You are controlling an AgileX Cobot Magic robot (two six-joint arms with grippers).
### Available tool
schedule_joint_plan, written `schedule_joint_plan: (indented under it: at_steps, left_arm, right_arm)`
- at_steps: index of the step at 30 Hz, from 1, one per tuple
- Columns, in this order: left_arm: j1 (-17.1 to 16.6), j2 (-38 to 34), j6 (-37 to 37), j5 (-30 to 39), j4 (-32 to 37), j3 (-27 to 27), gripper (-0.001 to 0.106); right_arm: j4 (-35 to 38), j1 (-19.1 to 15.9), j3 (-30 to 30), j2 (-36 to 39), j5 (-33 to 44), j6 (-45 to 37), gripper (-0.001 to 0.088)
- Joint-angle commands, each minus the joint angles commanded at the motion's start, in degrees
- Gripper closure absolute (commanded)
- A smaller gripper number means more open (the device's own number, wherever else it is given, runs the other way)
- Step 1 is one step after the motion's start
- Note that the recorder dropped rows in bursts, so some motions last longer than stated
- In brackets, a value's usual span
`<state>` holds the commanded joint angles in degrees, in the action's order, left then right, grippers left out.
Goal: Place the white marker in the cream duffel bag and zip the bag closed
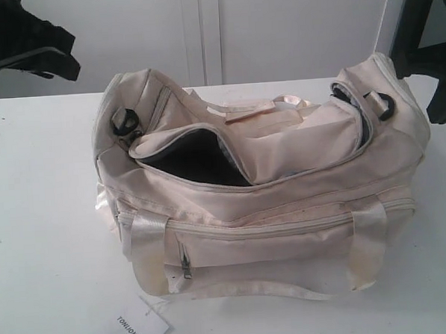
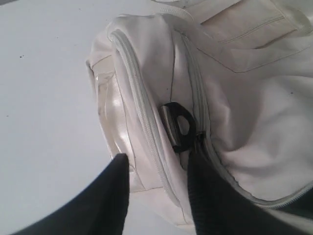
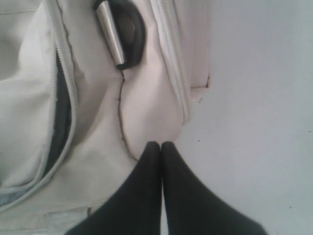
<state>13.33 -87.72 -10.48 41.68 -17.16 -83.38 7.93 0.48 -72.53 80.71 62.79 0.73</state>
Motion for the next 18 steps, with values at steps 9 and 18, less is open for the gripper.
schedule_joint_plan:
  at_steps: [9, 18]
  left_arm:
    - [0.0, -6.7, 0.1, -1.8, -6.2, 0.0, 0.061]
    - [0.0, -11.3, -1.5, -3.1, -8.7, 0.0, 0.041]
  right_arm:
    - [0.0, 0.0, 0.0, 0.0, -0.2, 0.1, 0.0868]
    - [0.0, 0.0, 0.0, 0.0, -0.2, 0.1, 0.0868]
